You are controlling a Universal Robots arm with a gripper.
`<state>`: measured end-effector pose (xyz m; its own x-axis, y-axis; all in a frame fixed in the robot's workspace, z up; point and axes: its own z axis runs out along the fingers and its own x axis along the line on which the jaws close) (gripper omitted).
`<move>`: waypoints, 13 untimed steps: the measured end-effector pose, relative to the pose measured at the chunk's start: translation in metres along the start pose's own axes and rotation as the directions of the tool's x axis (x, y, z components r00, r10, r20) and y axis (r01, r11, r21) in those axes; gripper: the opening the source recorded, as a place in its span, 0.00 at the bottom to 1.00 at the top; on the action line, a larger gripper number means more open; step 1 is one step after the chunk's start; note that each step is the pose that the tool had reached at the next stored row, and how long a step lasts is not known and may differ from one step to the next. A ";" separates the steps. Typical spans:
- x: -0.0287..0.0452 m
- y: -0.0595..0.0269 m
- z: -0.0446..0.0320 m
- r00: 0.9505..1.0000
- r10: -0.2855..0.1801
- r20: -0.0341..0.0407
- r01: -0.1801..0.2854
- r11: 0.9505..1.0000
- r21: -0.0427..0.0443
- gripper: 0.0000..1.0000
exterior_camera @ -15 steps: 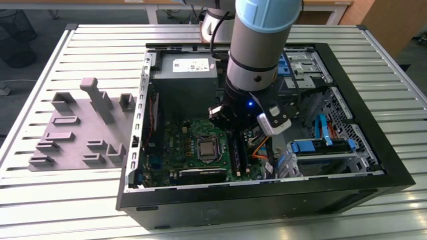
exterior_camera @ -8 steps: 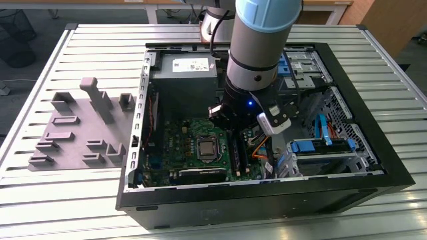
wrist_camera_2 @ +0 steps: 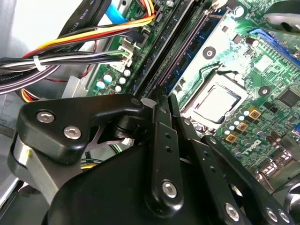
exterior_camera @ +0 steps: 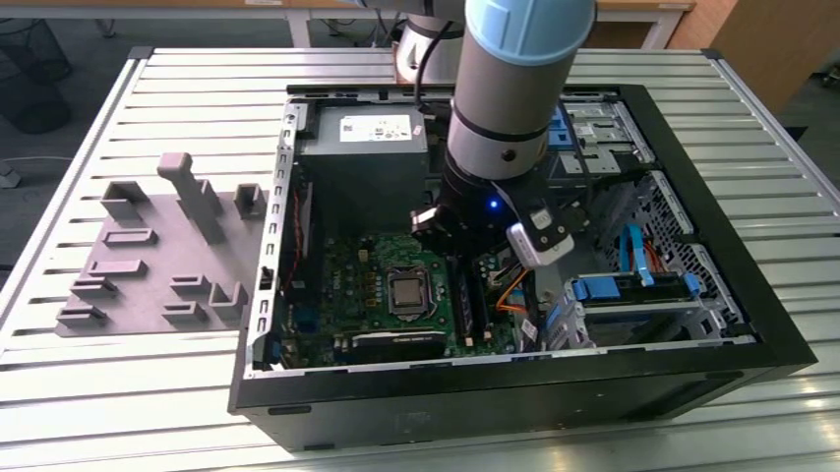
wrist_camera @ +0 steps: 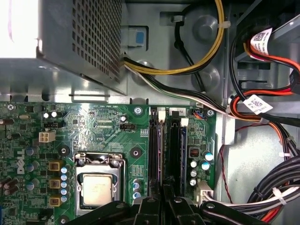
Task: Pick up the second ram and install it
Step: 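Insert the second ram into the second slot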
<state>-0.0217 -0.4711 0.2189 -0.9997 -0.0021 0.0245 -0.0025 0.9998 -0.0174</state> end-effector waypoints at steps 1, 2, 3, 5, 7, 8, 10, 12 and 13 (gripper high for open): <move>-0.0003 0.0000 0.0000 1.000 0.001 0.000 -0.001 1.000 0.000 0.14; -0.0004 0.0000 0.0000 1.000 0.003 0.000 -0.003 1.000 0.000 0.14; -0.0006 -0.0001 0.0000 1.000 0.004 0.000 -0.004 1.000 0.000 0.14; -0.0009 -0.0001 0.0000 1.000 0.006 0.000 -0.006 1.000 0.000 0.14; -0.0013 -0.0002 0.0003 1.000 0.007 0.000 -0.007 1.000 0.000 0.14; -0.0015 -0.0002 0.0005 1.000 0.008 0.000 -0.008 1.000 0.000 0.14; -0.0015 -0.0001 0.0011 1.000 0.009 0.000 -0.009 1.000 0.000 0.14; -0.0016 -0.0001 0.0018 1.000 0.009 0.000 -0.009 1.000 0.000 0.14; -0.0016 -0.0001 0.0019 1.000 0.009 0.000 -0.009 1.000 0.000 0.14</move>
<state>-0.0201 -0.4713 0.2170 -0.9997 0.0069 0.0246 0.0065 0.9998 -0.0171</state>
